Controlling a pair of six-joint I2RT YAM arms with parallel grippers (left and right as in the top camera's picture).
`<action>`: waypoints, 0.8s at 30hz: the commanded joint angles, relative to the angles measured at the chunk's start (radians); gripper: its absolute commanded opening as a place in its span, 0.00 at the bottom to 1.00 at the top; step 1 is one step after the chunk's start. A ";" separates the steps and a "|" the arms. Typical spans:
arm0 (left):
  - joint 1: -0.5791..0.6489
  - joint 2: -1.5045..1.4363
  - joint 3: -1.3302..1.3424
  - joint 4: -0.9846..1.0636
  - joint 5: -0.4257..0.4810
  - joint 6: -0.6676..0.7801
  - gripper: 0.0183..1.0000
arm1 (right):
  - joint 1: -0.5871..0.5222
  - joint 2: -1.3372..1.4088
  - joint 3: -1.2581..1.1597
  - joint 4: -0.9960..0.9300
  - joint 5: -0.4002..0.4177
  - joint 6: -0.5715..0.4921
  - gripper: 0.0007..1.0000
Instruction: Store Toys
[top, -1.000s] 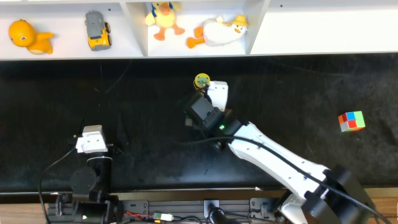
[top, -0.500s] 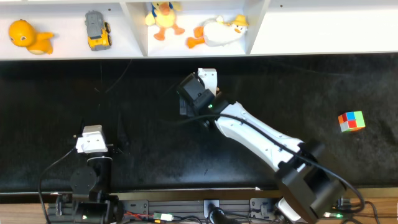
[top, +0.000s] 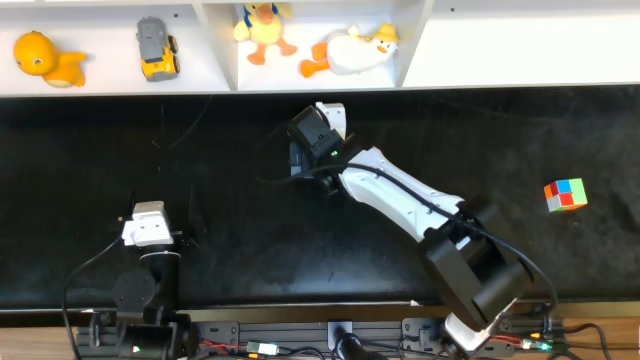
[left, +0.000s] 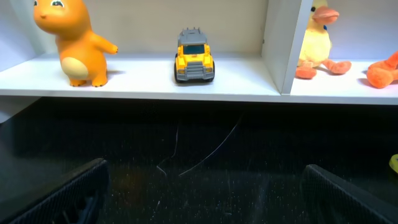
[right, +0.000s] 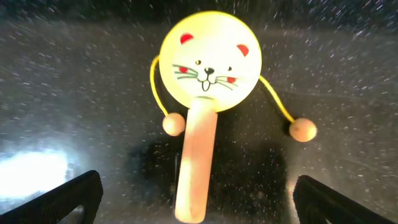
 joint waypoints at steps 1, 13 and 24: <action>0.004 -0.009 -0.003 0.000 -0.008 0.012 1.00 | 0.003 0.031 0.032 0.005 -0.003 -0.012 0.99; 0.004 -0.009 -0.003 0.000 -0.007 0.012 1.00 | 0.003 0.038 0.032 0.006 0.006 -0.038 0.99; 0.004 -0.009 -0.003 0.000 -0.007 0.012 1.00 | 0.004 0.070 0.033 0.006 0.001 -0.037 0.79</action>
